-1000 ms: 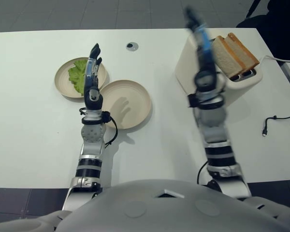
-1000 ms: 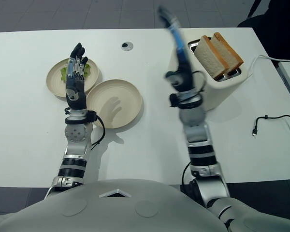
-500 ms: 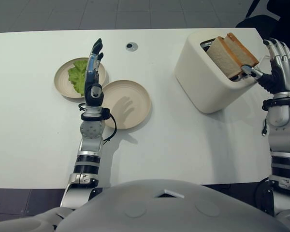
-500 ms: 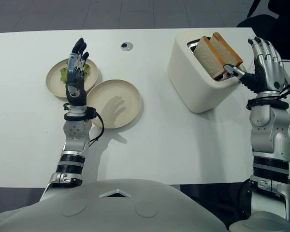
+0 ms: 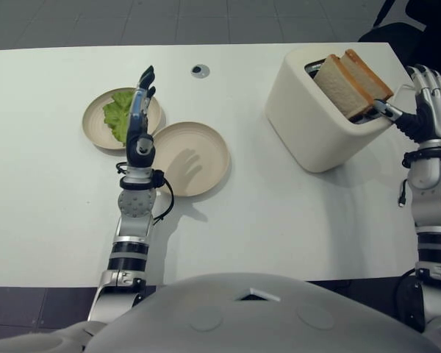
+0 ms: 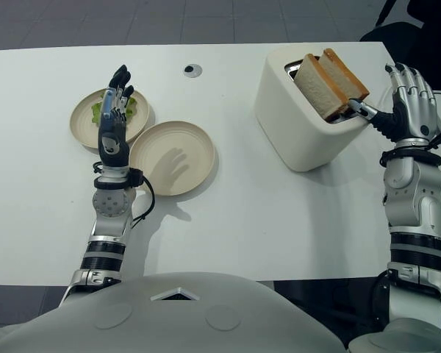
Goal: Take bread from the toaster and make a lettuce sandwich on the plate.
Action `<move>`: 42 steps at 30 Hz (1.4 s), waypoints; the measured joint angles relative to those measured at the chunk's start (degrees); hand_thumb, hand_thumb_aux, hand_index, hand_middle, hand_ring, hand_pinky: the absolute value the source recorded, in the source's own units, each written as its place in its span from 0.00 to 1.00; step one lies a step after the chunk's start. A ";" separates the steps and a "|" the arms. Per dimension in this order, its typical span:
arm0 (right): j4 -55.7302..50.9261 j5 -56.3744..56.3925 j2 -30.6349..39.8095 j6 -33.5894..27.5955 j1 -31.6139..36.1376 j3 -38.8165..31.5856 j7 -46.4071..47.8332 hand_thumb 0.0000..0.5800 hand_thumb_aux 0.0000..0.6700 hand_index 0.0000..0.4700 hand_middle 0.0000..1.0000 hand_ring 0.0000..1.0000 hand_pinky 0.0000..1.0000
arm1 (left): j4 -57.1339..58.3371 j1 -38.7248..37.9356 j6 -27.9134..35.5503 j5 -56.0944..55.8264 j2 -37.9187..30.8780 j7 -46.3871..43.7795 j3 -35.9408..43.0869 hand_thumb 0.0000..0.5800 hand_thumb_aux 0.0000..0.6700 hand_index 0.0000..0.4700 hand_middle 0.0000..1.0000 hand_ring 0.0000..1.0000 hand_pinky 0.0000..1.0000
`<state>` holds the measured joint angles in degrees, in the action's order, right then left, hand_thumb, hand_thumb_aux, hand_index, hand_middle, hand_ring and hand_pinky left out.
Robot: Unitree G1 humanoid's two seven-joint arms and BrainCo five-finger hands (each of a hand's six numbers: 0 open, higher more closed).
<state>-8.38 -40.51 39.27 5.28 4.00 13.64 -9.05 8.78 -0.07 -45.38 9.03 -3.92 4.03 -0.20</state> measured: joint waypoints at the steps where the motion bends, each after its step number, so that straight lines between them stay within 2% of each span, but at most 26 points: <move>1: -0.29 0.00 0.07 0.02 0.47 -0.60 -0.21 0.00 0.00 0.00 0.00 0.00 0.00 | -0.04 -0.07 0.01 0.00 0.00 0.00 -0.02 0.00 0.00 0.00 0.00 0.00 0.00; 2: -0.33 0.00 0.10 0.03 0.98 -1.34 -0.36 0.13 0.07 0.07 0.09 0.09 0.09 | -0.13 -0.13 0.01 -0.01 -0.01 0.00 -0.04 0.00 0.00 0.00 0.00 0.00 0.00; 3: -0.20 0.02 0.09 0.16 1.49 -2.21 -0.53 0.60 0.36 0.36 0.40 0.40 0.40 | -0.24 -0.18 0.02 -0.01 -0.02 0.00 -0.05 0.00 0.00 0.00 0.00 0.00 0.00; 4: 0.25 0.03 0.09 0.26 1.66 -2.58 -0.56 0.92 0.71 0.71 0.95 0.95 0.95 | -0.33 -0.21 0.02 -0.01 -0.03 0.00 -0.06 0.00 0.00 0.00 0.00 0.00 0.00; 5: 0.96 0.04 0.09 0.46 1.76 -3.04 -0.62 1.00 1.00 1.00 1.00 1.00 1.00 | -0.34 -0.25 0.01 -0.01 -0.04 0.00 -0.06 0.00 0.00 0.00 0.00 0.00 0.00; 14: 7.30 0.48 -0.25 2.44 0.70 -3.94 -4.22 1.00 1.00 1.00 1.00 1.00 1.00 | -0.33 -1.03 0.02 1.03 0.13 0.23 0.20 0.00 0.00 0.00 0.00 0.00 0.00; 17: 9.30 -0.48 -1.72 2.49 0.23 -2.12 -9.79 1.00 1.00 1.00 1.00 1.00 1.00 | -0.30 -1.07 -0.01 1.09 0.14 0.29 0.25 0.00 0.00 0.00 0.00 0.00 0.00; 19: 15.91 -1.82 -3.20 6.03 0.47 0.36 -18.52 1.00 1.00 1.00 1.00 1.00 1.00 | -0.13 -1.16 0.02 1.12 0.06 0.53 0.07 0.00 0.00 0.00 0.00 0.00 0.00; 20: 18.00 -1.76 -3.38 8.01 0.80 0.45 -19.98 1.00 1.00 1.00 1.00 1.00 1.00 | -0.04 -1.17 0.01 1.15 -0.05 0.65 -0.12 0.00 0.00 0.00 0.00 0.00 0.00; 23: 22.32 7.93 -5.48 19.54 1.10 -7.07 -15.37 1.00 1.00 1.00 1.00 1.00 1.00 | 0.13 -0.88 0.00 2.14 -0.82 1.87 -1.64 0.00 0.00 0.00 0.00 0.00 0.00; 27: 22.00 25.29 -9.27 25.74 1.26 -18.85 -1.41 1.00 1.00 1.00 1.00 1.00 1.00 | 0.32 0.50 0.32 5.28 -3.58 5.55 -5.98 0.00 0.00 0.00 0.00 0.00 0.00; 31: 13.84 34.05 -15.62 25.58 3.42 -28.77 11.02 1.00 1.00 1.00 1.00 1.00 1.00 | 3.36 3.27 5.19 15.56 -7.44 14.15 -10.22 0.00 0.00 0.00 0.00 0.00 0.00; 34: -1.59 34.62 -23.85 24.79 8.83 -33.78 15.71 1.00 1.00 1.00 1.00 1.00 1.00 | 7.80 5.35 10.50 23.58 -12.33 22.16 -12.01 0.00 0.00 0.00 0.00 0.00 0.00; 39: -27.12 28.11 -34.19 26.60 17.43 -36.77 13.12 1.00 1.00 1.00 1.00 1.00 1.00 | 18.53 9.67 18.05 33.68 -20.62 30.75 -8.80 0.00 0.00 0.00 0.00 0.00 0.00; 42: -32.35 24.26 -34.96 28.32 19.25 -37.17 9.93 1.00 1.00 1.00 1.00 1.00 1.00 | 24.73 12.77 21.99 38.86 -23.65 32.02 -3.31 0.00 0.00 0.00 0.00 0.00 0.00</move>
<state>-40.73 -16.25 4.30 33.60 23.25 -23.54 0.89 33.51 12.69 -23.39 47.89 -27.57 36.06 -3.52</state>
